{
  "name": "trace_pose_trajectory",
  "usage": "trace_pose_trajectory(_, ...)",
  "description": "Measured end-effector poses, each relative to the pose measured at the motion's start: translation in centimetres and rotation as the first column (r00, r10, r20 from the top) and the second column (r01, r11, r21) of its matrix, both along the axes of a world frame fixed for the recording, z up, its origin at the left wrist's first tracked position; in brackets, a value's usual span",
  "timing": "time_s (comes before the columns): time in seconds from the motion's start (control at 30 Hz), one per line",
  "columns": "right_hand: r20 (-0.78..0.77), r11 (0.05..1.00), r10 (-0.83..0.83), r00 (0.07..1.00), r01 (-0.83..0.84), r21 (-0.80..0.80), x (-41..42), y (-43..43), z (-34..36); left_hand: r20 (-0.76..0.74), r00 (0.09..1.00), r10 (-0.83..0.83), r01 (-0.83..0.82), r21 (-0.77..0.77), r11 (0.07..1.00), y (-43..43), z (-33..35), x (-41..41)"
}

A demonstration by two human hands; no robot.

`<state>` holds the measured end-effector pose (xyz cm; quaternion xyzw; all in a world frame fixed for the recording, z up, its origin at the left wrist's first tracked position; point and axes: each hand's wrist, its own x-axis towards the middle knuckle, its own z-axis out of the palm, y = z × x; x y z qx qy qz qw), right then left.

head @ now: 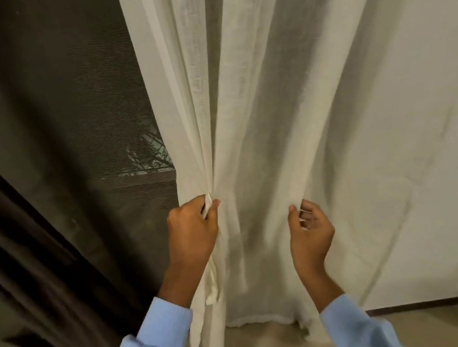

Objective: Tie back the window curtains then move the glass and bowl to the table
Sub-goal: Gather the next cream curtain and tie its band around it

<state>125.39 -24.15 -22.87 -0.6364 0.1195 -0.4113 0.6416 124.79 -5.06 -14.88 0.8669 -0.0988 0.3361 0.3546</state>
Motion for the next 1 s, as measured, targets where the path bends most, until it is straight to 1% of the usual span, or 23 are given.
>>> trace_pose_trajectory(0.13, 0.091, 0.978, 0.152, 0.984, -0.136, -0.155, -1.7, 2.8, 0.9, 0.015, 1.0, -0.024, 0.024, -0.002, 1.0, -1.3, 0.1, -0.1)
trace_pose_trajectory(0.23, 0.099, 0.933, 0.267, 0.959, -0.232, -0.277, -2.0, 4.5, 1.1, 0.005, 0.999, -0.054, 0.055, -0.05, 0.997, -2.1, 0.2, -0.4)
trace_pose_trajectory(0.33, 0.107, 0.893, 0.327, 0.939, -0.27, -0.361, -1.7, 5.6, 1.4, 0.005, 0.994, -0.11, 0.11, -0.105, 0.988, -2.7, 0.5, -1.0)
trace_pose_trajectory(0.47, 0.097, 0.874, 0.341, 0.935, -0.278, -0.398, -1.8, 6.1, 1.4, -0.036, 0.993, -0.111, 0.105, -0.151, 0.983, -2.8, 0.7, -1.4)
trace_pose_trajectory(0.57, 0.08, 0.846, 0.329, 0.941, -0.256, -0.467, -1.8, 6.4, 1.0, -0.067, 0.992, -0.111, 0.101, -0.13, 0.986, -2.4, 0.7, -1.4)
trace_pose_trajectory(0.63, 0.101, 0.817, 0.337, 0.936, -0.237, -0.526, -1.7, 6.5, 0.4, -0.078, 0.99, -0.114, 0.105, -0.115, 0.988, -2.3, 0.8, -1.5)
trace_pose_trajectory(0.67, 0.091, 0.807, 0.338, 0.937, -0.239, -0.541, -1.6, 6.5, 0.2, -0.075, 0.991, -0.111, 0.103, -0.1, 0.99, -2.4, 0.9, -1.5)
trace_pose_trajectory(0.7, 0.07, 0.823, 0.356, 0.932, -0.277, -0.496, -1.6, 6.4, 0.2, -0.065, 0.993, -0.101, 0.096, -0.075, 0.993, -2.6, 1.0, -1.6)
trace_pose_trajectory(0.77, -0.001, 0.852, 0.309, 0.951, -0.278, -0.444, -1.9, 6.4, 0.7, -0.038, 0.997, -0.06, 0.06, -0.002, 0.998, -3.1, 0.9, -1.7)
trace_pose_trajectory(0.8, 0.006, 0.847, 0.326, 0.945, -0.289, -0.447, -1.9, 6.2, 1.0, -0.022, 0.999, -0.041, 0.041, 0.025, 0.999, -3.4, 0.7, -1.5)
trace_pose_trajectory(0.83, 0.027, 0.826, 0.347, 0.937, -0.292, -0.482, -1.9, 6.1, 0.8, -0.004, 1.0, -0.028, 0.029, 0.038, 0.999, -3.5, 0.5, -1.2)
trace_pose_trajectory(0.87, 0.016, 0.788, 0.328, 0.945, -0.264, -0.555, -1.6, 5.8, 0.5, 0.008, 1.0, -0.018, 0.018, 0.041, 0.999, -3.6, 0.2, -0.8)
trace_pose_trajectory(0.9, -0.01, 0.773, 0.341, 0.94, -0.286, -0.566, -1.4, 5.4, 0.3, 0.012, 1.0, -0.01, 0.01, 0.04, 0.999, -3.6, 0.1, -0.4)
trace_pose_trajectory(0.93, -0.037, 0.769, 0.335, 0.942, -0.295, -0.568, -1.4, 5.0, 0.5, 0.014, 1.0, -0.009, 0.008, 0.04, 0.999, -3.6, 0.0, 0.1)
trace_pose_trajectory(1.0, -0.034, 0.804, 0.28, 0.959, -0.254, -0.537, -1.5, 3.7, 0.6, 0.042, 0.999, -0.01, 0.008, 0.051, 0.999, -3.5, -0.1, 0.9)
